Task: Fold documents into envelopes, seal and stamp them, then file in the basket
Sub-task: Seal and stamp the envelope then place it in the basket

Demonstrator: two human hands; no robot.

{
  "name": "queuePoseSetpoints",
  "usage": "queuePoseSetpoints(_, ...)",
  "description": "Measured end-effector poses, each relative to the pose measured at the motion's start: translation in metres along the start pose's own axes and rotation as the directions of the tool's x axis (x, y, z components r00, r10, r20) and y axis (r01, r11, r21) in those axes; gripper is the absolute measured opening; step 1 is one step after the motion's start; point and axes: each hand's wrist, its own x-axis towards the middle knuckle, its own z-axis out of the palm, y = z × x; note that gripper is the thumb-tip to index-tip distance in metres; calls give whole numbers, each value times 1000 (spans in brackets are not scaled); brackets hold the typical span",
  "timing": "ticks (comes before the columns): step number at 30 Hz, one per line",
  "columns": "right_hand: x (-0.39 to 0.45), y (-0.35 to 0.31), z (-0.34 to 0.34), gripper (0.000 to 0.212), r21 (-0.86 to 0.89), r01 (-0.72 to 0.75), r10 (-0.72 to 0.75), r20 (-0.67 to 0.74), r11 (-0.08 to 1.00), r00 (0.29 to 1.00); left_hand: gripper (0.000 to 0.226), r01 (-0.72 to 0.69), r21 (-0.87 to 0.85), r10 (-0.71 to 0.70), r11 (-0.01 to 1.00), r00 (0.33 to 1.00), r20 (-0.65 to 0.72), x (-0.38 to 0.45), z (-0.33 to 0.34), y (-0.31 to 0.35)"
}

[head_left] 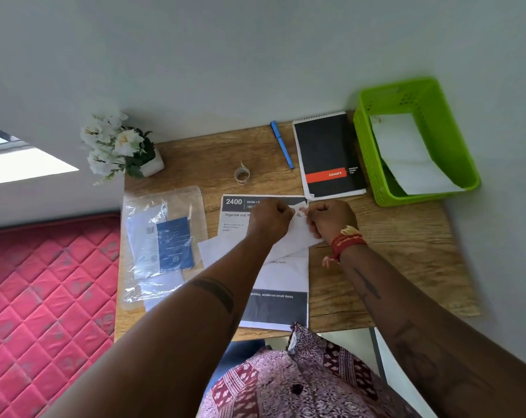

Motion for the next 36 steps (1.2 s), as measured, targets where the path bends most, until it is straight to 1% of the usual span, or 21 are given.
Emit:
queuePoseSetpoints(5,11,-4,3,19,-99,1,-2,-9,995,1000,25,34,32,-34,999,999,-6,6,8,5)
queuePoseSetpoints(11,14,-1,11,26,-183,-14,10,-22,983,1000,28,66,29,-65,997,998,-23,11,12,5)
queuePoseSetpoints(16,15,0,4,23,-137,4,0,29,991,1000,32,68,64,-66,996,997,-28,15,14,4)
queuePoseSetpoints(20,16,-2,5,27,-160,6,-3,24,987,1000,32,79,86,-77,993,997,-27,18,16,5)
queuePoseSetpoints(22,18,-2,6,28,-199,8,-2,31,980,1000,33,77,94,-75,993,997,-23,18,16,5)
queuePoseSetpoints(25,16,1,10,29,-282,65,-73,-18,957,997,32,67,96,-66,993,998,-19,19,16,4)
queuePoseSetpoints(27,15,0,10,29,-326,86,-98,-19,941,995,33,60,98,-59,993,998,-20,19,15,4)
queuePoseSetpoints(29,17,-3,7,29,-323,62,-58,21,945,998,35,49,126,-47,991,999,-16,19,15,4)
queuePoseSetpoints(32,21,-9,1,32,-234,-4,16,52,972,999,37,43,156,-40,987,999,-18,21,15,4)
queuePoseSetpoints(36,20,-10,5,33,-275,2,12,47,962,999,39,52,177,-47,983,998,-32,21,18,5)
